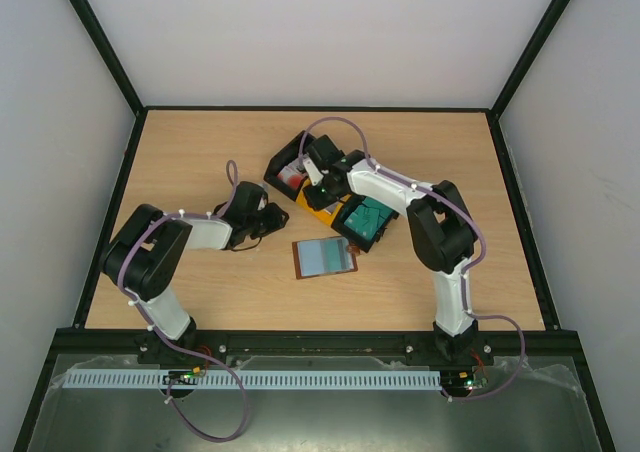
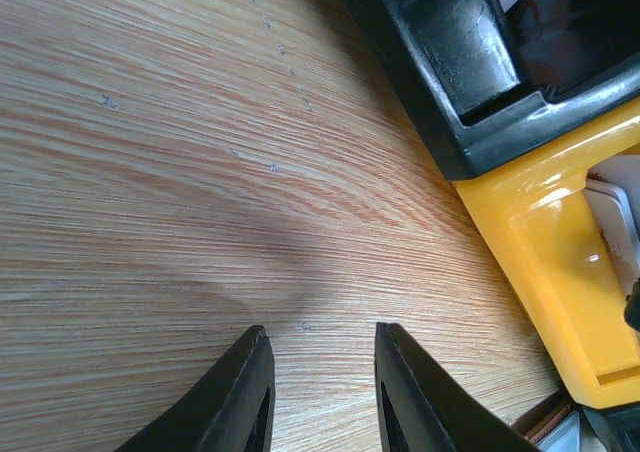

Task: Put the credit cards into the card holder
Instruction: Pick up the credit card from the storage box.

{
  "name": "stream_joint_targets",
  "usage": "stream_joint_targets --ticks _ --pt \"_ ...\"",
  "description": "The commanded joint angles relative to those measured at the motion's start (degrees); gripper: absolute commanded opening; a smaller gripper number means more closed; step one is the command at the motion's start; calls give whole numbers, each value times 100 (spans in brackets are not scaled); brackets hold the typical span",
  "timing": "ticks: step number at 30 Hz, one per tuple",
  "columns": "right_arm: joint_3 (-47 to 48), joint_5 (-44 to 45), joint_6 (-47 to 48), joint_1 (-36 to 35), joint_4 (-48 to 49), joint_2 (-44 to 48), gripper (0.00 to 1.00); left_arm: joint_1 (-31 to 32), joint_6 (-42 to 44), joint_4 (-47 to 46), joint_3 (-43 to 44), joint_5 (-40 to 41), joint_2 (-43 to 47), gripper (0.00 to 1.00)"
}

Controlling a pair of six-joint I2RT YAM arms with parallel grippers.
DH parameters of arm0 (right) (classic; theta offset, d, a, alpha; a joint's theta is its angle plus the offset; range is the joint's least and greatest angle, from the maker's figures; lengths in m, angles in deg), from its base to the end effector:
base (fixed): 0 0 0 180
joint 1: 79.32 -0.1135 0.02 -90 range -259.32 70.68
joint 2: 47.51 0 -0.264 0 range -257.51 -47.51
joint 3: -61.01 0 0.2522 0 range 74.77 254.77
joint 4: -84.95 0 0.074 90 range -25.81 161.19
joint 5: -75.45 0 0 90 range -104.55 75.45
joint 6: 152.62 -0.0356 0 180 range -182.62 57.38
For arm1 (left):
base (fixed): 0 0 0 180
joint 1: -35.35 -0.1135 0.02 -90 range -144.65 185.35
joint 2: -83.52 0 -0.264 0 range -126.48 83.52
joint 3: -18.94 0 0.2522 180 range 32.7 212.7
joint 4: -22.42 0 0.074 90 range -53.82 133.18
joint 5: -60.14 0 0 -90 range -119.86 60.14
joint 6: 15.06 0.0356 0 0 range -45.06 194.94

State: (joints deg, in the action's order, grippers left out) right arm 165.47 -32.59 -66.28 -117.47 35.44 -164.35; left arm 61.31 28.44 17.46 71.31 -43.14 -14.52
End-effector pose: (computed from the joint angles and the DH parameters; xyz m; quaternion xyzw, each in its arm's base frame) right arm 0.3363 0.2782 0.1999 -0.3204 0.9037 0.2277 0.1698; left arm 0.2801 -0.1455 0.1236 -0.1135 0.8969 -0.3296 0.2720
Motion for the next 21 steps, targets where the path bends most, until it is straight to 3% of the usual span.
stream_joint_targets --ticks 1,12,21 --pt "-139 10 -63 -34 -107 222 18 -3 45 643 -183 68 -295 31" --pt "-167 32 -163 -34 -39 364 4 -3 43 641 -201 74 -278 31" --pt "-212 -53 -178 -34 -28 611 5 -1 44 642 -179 62 -270 31"
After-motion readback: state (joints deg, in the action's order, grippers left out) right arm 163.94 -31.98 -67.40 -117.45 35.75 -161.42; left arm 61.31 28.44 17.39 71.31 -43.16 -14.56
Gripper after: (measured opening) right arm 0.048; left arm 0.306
